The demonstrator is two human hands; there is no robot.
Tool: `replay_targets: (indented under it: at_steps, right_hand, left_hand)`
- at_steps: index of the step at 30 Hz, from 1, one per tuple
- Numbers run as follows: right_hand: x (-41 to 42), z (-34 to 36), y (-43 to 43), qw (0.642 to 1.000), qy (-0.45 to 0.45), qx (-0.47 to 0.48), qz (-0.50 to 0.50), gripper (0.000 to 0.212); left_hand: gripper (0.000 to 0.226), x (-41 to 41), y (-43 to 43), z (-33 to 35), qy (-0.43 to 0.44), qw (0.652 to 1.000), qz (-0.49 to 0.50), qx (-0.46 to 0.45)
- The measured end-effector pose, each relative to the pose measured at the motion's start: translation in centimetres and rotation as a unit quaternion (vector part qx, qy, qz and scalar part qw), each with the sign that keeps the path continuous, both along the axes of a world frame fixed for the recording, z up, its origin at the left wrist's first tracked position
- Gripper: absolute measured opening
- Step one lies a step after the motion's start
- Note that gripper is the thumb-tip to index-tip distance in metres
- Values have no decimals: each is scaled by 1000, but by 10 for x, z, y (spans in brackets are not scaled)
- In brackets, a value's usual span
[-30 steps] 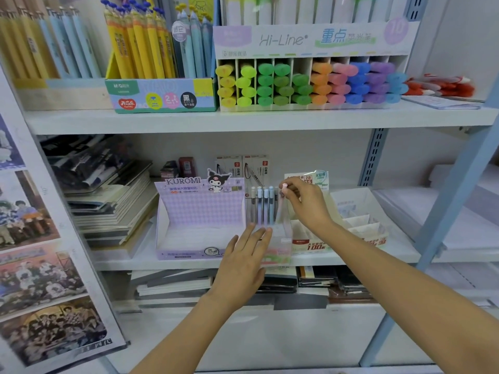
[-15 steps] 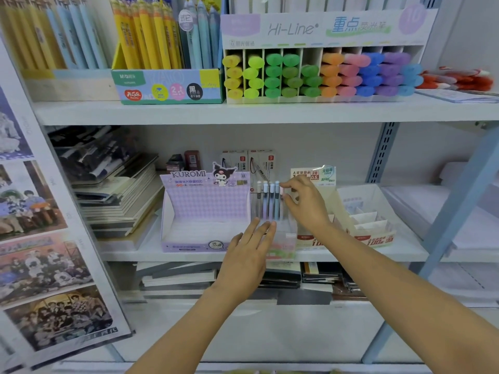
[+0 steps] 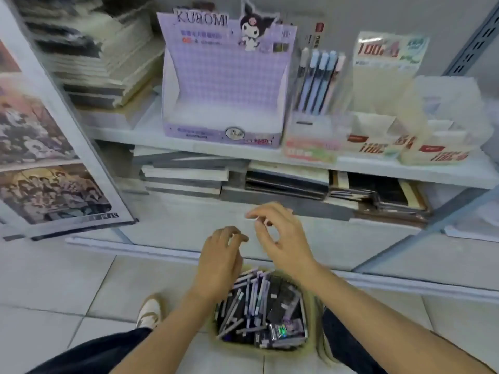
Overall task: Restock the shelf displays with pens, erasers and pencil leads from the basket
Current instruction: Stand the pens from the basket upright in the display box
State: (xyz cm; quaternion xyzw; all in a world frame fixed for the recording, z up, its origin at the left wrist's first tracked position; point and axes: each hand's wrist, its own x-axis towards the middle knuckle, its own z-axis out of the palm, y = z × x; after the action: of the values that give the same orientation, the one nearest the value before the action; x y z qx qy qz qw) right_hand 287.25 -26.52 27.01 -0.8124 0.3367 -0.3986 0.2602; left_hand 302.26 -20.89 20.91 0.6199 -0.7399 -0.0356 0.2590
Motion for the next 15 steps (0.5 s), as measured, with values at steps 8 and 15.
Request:
replay_targets:
  at_steps: [8,15]
  right_hand:
    - [-20,-233,39,890,240,380,-80,11]
    - [-27,-332,27,786,267,528,-177,24]
  left_hand:
    - [20,11,83,-185,47,899,80,429]
    - [20,9,79,-256,34,854,119,506]
